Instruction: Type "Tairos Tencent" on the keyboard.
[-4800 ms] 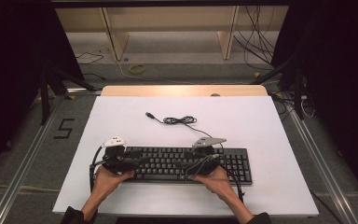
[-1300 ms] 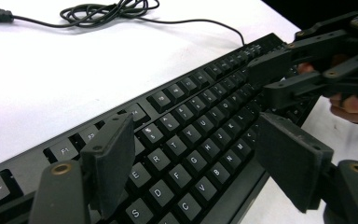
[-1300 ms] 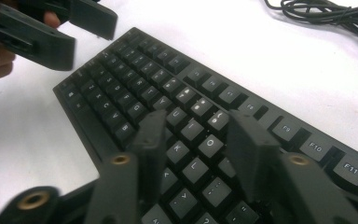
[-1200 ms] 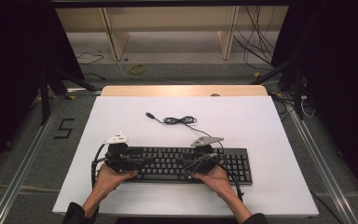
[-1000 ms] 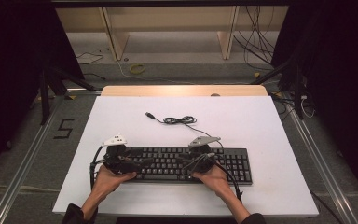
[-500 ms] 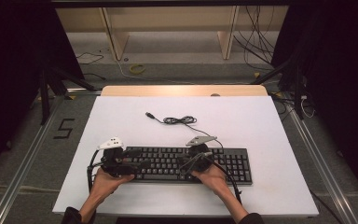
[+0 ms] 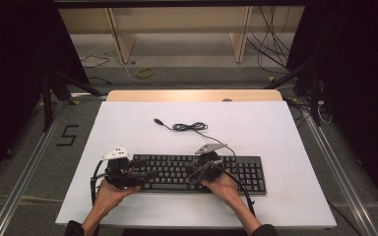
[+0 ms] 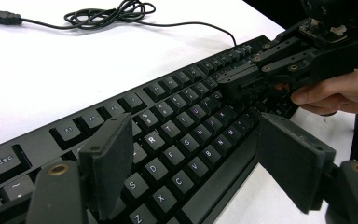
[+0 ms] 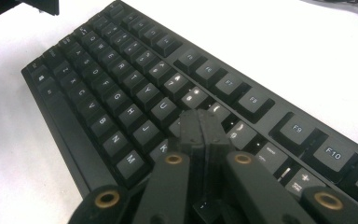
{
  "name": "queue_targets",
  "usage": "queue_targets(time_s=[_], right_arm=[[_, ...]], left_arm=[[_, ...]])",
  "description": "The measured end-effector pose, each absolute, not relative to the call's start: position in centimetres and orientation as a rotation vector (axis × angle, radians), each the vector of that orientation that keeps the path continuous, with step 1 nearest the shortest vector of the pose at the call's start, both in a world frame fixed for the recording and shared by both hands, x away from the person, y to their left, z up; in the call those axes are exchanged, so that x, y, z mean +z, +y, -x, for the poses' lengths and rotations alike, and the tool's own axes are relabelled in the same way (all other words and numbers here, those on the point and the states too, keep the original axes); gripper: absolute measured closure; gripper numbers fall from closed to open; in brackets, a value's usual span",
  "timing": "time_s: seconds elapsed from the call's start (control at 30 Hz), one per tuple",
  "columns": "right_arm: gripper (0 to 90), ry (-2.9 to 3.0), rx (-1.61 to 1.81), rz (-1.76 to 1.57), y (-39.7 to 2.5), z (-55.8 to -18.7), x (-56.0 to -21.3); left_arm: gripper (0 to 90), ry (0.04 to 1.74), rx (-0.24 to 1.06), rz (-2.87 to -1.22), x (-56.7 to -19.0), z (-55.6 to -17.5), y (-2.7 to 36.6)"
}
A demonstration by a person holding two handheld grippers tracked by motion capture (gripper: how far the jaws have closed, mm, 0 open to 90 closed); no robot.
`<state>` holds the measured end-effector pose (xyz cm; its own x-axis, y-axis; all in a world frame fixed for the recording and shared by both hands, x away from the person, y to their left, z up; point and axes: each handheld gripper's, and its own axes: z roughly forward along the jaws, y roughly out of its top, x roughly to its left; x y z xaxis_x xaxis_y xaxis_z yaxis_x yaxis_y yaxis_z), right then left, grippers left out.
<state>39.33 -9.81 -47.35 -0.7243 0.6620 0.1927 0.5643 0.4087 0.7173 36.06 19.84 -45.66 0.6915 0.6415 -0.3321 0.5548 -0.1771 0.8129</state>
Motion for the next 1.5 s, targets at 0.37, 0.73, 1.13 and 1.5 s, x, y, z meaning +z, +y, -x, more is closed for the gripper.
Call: queue_targets(time_s=[0.37,0.73,1.13,1.5], right_arm=[[90.0,2.536,1.208,-1.109,-9.73,-39.44,-47.47],[90.0,2.537,1.199,-1.115,-9.71,-39.53,-47.56],[90.0,2.530,1.161,-1.112,-9.57,-39.70,-47.90],[89.6,2.496,1.214,-1.139,-9.99,-39.53,-47.22]], left_arm=[[27.1,0.941,0.108,-1.850,-45.72,-35.78,20.05],[27.2,0.947,0.109,-1.852,-45.83,-35.73,20.30],[27.6,0.963,0.110,-1.850,-45.98,-35.89,20.54],[28.3,0.968,0.121,-1.859,-46.17,-36.10,20.71]])
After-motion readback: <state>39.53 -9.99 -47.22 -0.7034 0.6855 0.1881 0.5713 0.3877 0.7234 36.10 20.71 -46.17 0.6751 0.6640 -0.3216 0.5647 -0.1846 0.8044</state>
